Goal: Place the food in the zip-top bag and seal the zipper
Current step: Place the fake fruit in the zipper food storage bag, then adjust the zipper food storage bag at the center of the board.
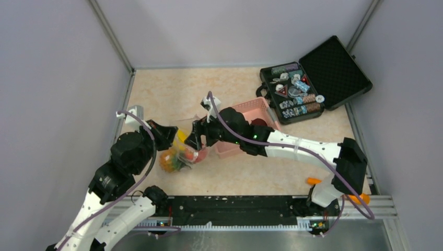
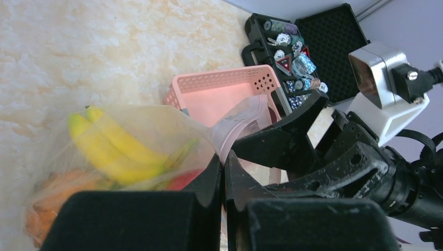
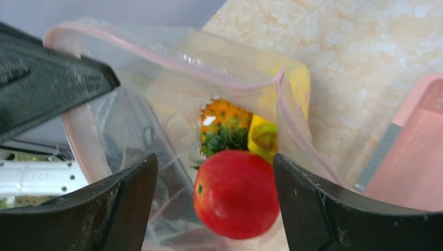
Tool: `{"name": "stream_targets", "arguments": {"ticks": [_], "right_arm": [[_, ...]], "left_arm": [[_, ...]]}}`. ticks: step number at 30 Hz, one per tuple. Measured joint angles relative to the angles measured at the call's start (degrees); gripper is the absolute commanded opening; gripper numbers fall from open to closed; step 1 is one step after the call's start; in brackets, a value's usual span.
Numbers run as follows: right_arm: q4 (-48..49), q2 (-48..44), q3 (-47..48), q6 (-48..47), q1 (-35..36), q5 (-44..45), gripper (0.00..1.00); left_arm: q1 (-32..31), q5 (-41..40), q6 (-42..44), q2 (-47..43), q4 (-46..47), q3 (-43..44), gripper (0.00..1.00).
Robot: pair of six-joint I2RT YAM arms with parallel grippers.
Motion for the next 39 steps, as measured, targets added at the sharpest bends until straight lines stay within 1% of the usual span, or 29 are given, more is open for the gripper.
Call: {"name": "stream_targets", "arguments": {"ticks": [5, 6, 8, 10, 11, 12, 15, 16, 19, 23, 26, 29, 33, 34, 36, 38, 39], "right_arm": [[-11.3, -2.4, 1.2, -6.0, -0.1, -1.8, 0.79], [-13.3, -2.4, 1.7, -7.1, -0.1, -2.4, 0.76], [-17.7, -2.3, 2.8, -9.5, -0.1, -4.3, 0.75], [-21.1, -2.1, 4.0, -10.9, -0.1, -5.7, 0.72], [-22.2, -2.1, 4.4, -11.3, -0.1, -6.2, 0.72], [-22.9, -2.1, 4.5, -11.6, -0.1, -6.4, 0.74], [-22.4, -3.3, 4.0, -11.6, -0.1, -5.4, 0.81], [-20.8, -4.8, 2.6, -11.6, -0.1, -5.1, 0.81], [-18.5, -12.1, -1.2, -10.3, -0.5, -3.1, 0.78], [-13.8, -20.3, -2.5, -7.1, -2.0, 2.1, 0.76], [-12.8, -21.6, -3.1, -4.1, -2.3, 5.9, 0.75], [-12.1, -19.4, -5.7, -0.6, -2.3, 6.3, 0.72], [-10.7, -13.6, -9.3, 4.0, -2.3, 3.7, 0.66], [-10.7, -11.8, -9.4, 4.9, -2.3, 3.0, 0.61], [-10.7, -9.0, -9.4, 6.3, -2.3, 2.1, 0.51], [-10.9, -7.7, -9.4, 7.0, -2.3, 1.6, 0.28], [-10.8, -7.2, -9.4, 7.1, -2.3, 1.3, 0.2]], "left_arm": [[0.0, 0.0, 0.0, 0.0, -0.5, 0.0, 0.0], [0.0, 0.0, 0.0, 0.0, -0.7, 0.0, 0.0], [0.0, 0.1, 0.0, 0.0, -1.2, 0.0, 0.0], [0.0, 0.1, 0.0, 0.0, -1.4, 0.0, 0.0], [0.0, 0.1, -0.1, 0.0, -1.5, 0.0, 0.0], [0.0, 0.1, -0.1, 0.0, -1.5, 0.0, 0.0], [0.0, 0.1, -0.1, 0.0, -1.5, 0.0, 0.0], [0.0, 0.0, -0.1, 0.0, -1.5, 0.0, 0.0], [0.0, 0.0, -0.1, 0.0, -1.5, 0.0, 0.0], [0.0, 0.0, -0.1, 0.0, -1.3, 0.0, 0.0], [0.0, 0.0, -0.1, 0.0, -1.3, 0.0, 0.0], [0.0, 0.0, -0.1, 0.0, -1.1, 0.0, 0.0], [0.0, 0.0, -0.2, 0.1, -0.7, 0.0, 0.0], [0.0, 0.0, -0.2, 0.2, -0.7, 0.0, 0.0], [0.0, 0.0, -0.2, 0.3, -0.6, 0.0, 0.0], [0.0, 0.0, -0.2, 0.2, -0.7, 0.0, 0.0], [0.0, 0.0, -0.2, 0.2, -0.7, 0.0, 0.0]]}}
